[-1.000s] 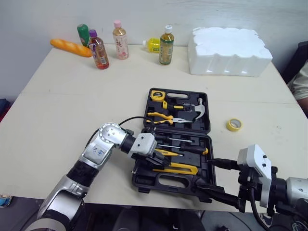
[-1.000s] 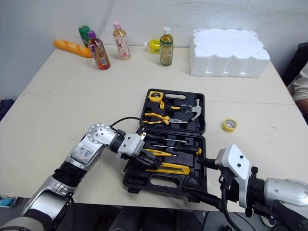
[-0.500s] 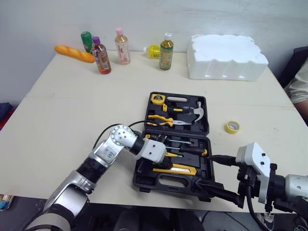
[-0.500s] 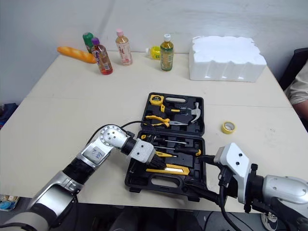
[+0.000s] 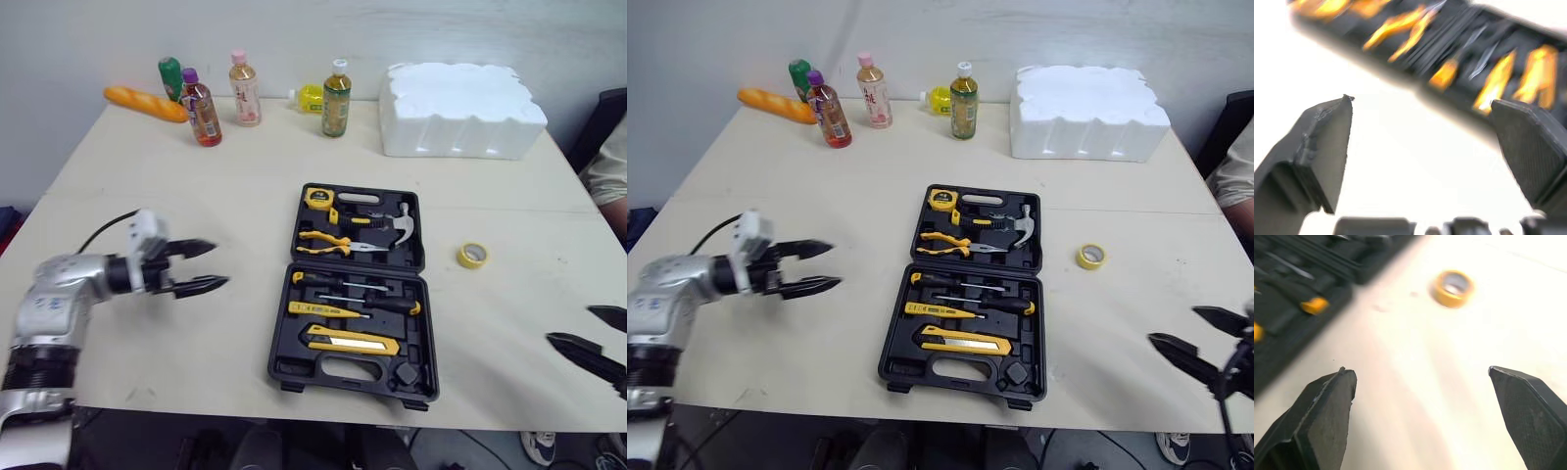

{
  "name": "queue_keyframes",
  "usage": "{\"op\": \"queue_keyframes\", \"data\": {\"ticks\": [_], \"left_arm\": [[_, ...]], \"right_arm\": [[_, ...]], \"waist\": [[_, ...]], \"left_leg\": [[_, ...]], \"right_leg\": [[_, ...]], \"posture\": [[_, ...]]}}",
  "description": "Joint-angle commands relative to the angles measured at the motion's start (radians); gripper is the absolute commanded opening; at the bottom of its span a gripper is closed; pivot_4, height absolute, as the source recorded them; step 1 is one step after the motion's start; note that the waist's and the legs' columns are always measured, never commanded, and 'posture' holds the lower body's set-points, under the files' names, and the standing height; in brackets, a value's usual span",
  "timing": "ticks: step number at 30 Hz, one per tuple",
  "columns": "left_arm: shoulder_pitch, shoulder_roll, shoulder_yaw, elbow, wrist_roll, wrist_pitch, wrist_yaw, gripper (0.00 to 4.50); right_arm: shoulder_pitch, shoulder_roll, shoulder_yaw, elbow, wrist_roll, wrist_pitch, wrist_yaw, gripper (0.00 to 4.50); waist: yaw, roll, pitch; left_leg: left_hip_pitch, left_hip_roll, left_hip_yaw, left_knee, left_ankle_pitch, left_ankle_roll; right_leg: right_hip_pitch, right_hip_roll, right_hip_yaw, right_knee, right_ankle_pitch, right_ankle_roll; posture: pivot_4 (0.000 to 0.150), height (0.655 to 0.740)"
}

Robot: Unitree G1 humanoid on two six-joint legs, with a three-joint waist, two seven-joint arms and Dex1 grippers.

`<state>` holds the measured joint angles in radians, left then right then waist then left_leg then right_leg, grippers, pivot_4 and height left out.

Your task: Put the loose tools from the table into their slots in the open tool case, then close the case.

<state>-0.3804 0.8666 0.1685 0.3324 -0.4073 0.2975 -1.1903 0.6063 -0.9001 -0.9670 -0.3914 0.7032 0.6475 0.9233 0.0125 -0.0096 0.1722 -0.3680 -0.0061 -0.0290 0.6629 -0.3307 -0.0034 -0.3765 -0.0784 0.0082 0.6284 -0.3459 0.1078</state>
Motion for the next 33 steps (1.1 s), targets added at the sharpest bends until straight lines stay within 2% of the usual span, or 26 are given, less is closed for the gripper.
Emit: {"op": "queue_keyframes", "data": {"ticks": [1, 6, 11, 14, 16, 20, 24, 28, 33], "left_arm": [[0.005, 0.027, 0.064, 0.011, 0.011, -0.067, 0.016, 4.48], [0.011, 0.024, 0.042, -0.067, -0.027, -0.021, -0.047, 4.48], [-0.075, -0.030, -0.016, -0.312, -0.147, 0.130, -0.070, 4.48], [-0.191, -0.099, -0.077, -0.389, -0.201, 0.192, -0.080, 4.48], [-0.254, -0.147, -0.117, -0.393, -0.199, 0.194, -0.080, 4.48], [-0.347, -0.221, -0.167, -0.413, -0.184, 0.181, -0.062, 4.48], [-0.410, -0.283, -0.203, -0.477, -0.202, 0.188, -0.041, 4.48], [-0.400, -0.305, -0.214, -0.488, -0.192, 0.189, -0.031, 4.48], [-0.384, -0.329, -0.227, -0.474, -0.174, 0.164, -0.022, 4.48]], "right_arm": [[-0.022, -0.021, -0.034, 0.094, -0.059, -0.063, 0.041, 4.50], [-0.096, -0.076, 0.027, 0.113, -0.068, -0.062, 0.094, 4.50], [-0.282, -0.285, 0.193, 0.168, -0.063, -0.057, 0.221, 4.50], [-0.519, -0.443, 0.429, 0.292, -0.091, -0.103, 0.312, 4.50], [-0.687, -0.487, 0.597, 0.364, -0.139, -0.143, 0.366, 4.50], [-1.020, -0.454, 0.877, 0.504, -0.288, -0.222, 0.469, 4.50], [-1.340, -0.344, 1.151, 0.716, -0.542, -0.318, 0.578, 4.50], [-1.494, -0.236, 1.283, 0.856, -0.696, -0.404, 0.605, 4.50], [-1.563, -0.159, 1.330, 0.986, -0.780, -0.450, 0.614, 4.50]], "waist": [[0.006, 0.000, 0.000], [0.007, 0.001, 0.001], [-0.007, 0.004, 0.002], [-0.015, 0.006, 0.003], [-0.016, 0.006, 0.004], [-0.017, 0.005, 0.005], [-0.025, 0.003, 0.006], [-0.032, 0.003, 0.006], [-0.036, 0.003, 0.006]], "left_leg": [[0.000, 0.000, 0.000, 0.000, 0.000, 0.000], [0.000, 0.000, 0.000, 0.000, 0.000, 0.000], [0.000, 0.000, 0.000, 0.001, -0.001, -0.001], [-0.001, 0.000, 0.000, 0.001, 0.000, -0.002], [-0.002, 0.000, 0.000, 0.001, 0.002, -0.006], [-0.003, 0.000, 0.002, 0.002, 0.003, -0.008], [-0.007, 0.000, 0.012, 0.004, 0.003, -0.006], [-0.009, 0.000, 0.015, 0.005, 0.003, -0.006], [-0.009, 0.000, 0.015, 0.005, 0.004, -0.007]], "right_leg": [[0.000, -0.001, 0.000, 0.000, 0.000, 0.000], [0.000, -0.003, 0.000, -0.001, 0.000, 0.000], [0.000, -0.002, 0.000, 0.000, 0.001, -0.001], [0.000, -0.001, -0.001, 0.000, 0.001, 0.000], [0.000, 0.000, -0.001, 0.000, 0.001, 0.000], [-0.003, 0.001, 0.000, 0.000, 0.001, 0.000], [-0.012, 0.001, 0.000, 0.004, 0.002, 0.002], [-0.017, 0.001, 0.002, 0.010, 0.003, 0.003], [-0.018, 0.001, 0.001, 0.015, 0.002, 0.002]], "posture": [[0.150, 0.7400], [0.150, 0.7400], [0.150, 0.7400], [0.150, 0.7400], [0.150, 0.7400], [0.150, 0.7400], [0.150, 0.7400], [0.150, 0.7400], [0.150, 0.7400]]}}
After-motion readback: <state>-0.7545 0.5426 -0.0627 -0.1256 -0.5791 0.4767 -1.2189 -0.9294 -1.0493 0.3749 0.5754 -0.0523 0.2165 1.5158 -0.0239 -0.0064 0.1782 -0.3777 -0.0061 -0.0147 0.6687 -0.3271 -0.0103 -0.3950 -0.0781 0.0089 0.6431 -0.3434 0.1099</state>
